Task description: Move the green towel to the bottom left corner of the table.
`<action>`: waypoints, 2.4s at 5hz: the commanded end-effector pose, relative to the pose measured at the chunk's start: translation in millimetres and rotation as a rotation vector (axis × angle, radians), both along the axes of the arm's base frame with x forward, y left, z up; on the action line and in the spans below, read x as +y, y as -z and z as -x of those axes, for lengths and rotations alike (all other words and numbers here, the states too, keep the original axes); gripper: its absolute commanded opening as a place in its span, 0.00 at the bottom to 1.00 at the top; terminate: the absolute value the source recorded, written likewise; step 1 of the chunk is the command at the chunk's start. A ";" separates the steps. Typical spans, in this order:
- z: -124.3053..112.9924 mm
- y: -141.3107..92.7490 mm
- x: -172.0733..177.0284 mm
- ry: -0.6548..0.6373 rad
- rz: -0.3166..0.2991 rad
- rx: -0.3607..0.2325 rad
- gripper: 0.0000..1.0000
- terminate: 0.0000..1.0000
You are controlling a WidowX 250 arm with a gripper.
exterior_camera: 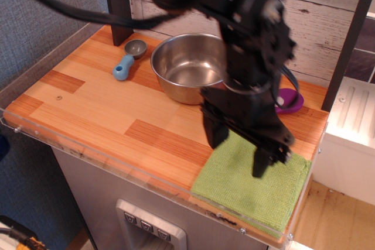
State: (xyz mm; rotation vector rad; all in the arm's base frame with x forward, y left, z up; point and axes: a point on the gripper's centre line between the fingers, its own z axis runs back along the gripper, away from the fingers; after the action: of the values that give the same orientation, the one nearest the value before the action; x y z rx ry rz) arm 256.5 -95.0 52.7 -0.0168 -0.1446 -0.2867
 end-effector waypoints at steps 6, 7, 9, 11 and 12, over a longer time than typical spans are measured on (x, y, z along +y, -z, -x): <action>13.6 68.8 14.1 -0.054 -0.042 0.109 1.00 0.00; 22.1 70.3 31.7 -0.054 -0.101 0.134 1.00 0.00; 36.6 71.5 82.7 -0.109 -0.142 0.165 1.00 0.00; 42.3 68.0 131.5 -0.136 -0.128 0.175 1.00 0.00; 42.7 72.5 150.6 -0.104 -0.116 0.178 1.00 0.00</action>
State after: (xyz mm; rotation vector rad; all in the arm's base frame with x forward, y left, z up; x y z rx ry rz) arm 247.6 42.1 0.0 0.0970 -0.0663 -0.2067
